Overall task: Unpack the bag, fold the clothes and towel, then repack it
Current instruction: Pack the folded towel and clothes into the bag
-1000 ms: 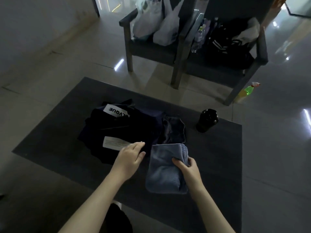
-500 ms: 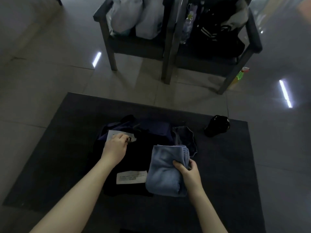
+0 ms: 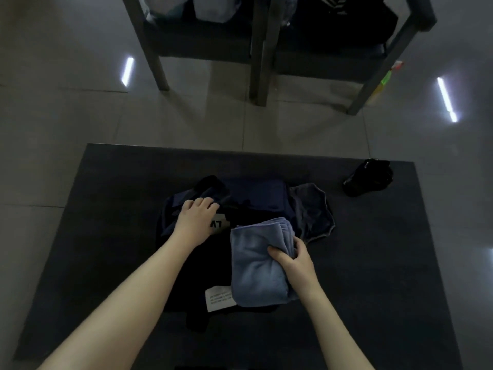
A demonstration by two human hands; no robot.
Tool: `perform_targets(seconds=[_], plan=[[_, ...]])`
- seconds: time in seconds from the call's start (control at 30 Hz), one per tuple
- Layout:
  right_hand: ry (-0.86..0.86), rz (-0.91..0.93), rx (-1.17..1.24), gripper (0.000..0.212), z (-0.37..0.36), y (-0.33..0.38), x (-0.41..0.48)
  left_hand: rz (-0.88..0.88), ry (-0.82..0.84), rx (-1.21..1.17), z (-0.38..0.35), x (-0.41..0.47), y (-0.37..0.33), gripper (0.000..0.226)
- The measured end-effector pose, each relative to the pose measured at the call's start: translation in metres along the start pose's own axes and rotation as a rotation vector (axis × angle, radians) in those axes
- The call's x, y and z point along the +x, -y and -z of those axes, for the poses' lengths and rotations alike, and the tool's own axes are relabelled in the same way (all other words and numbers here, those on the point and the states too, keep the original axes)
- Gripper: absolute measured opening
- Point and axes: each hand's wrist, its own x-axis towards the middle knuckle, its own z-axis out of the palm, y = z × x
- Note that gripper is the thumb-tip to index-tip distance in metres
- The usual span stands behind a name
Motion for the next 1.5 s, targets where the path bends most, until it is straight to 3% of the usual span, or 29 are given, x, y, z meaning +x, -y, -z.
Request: perform_targets(seconds=[0.13, 0.27, 0.4, 0.57, 0.67, 0.83, 0.97, 1.1, 1.23, 1.3, 1.43, 1.5], plan=[[-0.084, 0.053, -0.114, 0.054, -0.021, -0.002, -0.010, -0.083, -0.035, -0.107, -0.006, 0.016, -0.009, 0.064], [-0.170, 0.086, -0.256, 0.061, -0.044, -0.016, -0.013, 0.080, -0.045, -0.456, -0.009, 0.032, -0.025, 0.058], [-0.211, 0.075, -0.306, 0.062, -0.051, -0.026, -0.016, 0.148, -0.089, -0.688, 0.001, 0.039, -0.035, 0.024], [-0.188, 0.080, -0.303, 0.068, -0.050, -0.028, -0.028, 0.154, -0.170, -1.150, 0.051, 0.037, -0.038, 0.016], [-0.170, 0.121, -0.300, 0.061, -0.058, -0.026, -0.037, 0.101, -0.238, -1.225, 0.093, 0.037, -0.039, 0.020], [-0.165, 0.294, -0.434, 0.047, -0.076, -0.018, -0.038, 0.029, -0.245, -1.172, 0.121, 0.025, -0.032, 0.025], [-0.057, 0.457, -0.671, 0.070, -0.085, -0.011, -0.037, 0.071, -0.257, -1.258, 0.114, 0.018, -0.022, 0.020], [-0.125, 0.592, -0.799, 0.059, -0.096, -0.007, -0.038, 0.032, -0.237, -1.256, 0.115, 0.010, -0.020, 0.019], [-0.331, 0.365, -0.473, 0.043, -0.091, 0.013, -0.024, -0.053, -0.181, -1.037, 0.097, -0.006, -0.012, 0.016], [-0.335, 0.226, -0.394, 0.049, -0.085, 0.025, -0.015, -0.112, -0.149, -0.857, 0.081, -0.016, -0.002, 0.016], [-0.315, 0.068, -0.363, 0.064, -0.086, 0.036, -0.002, -0.127, -0.034, -0.324, 0.048, -0.029, 0.018, 0.044], [-0.289, 0.026, -0.427, 0.074, -0.089, 0.034, 0.002, -0.101, -0.068, -0.219, 0.038, -0.032, 0.020, 0.042]])
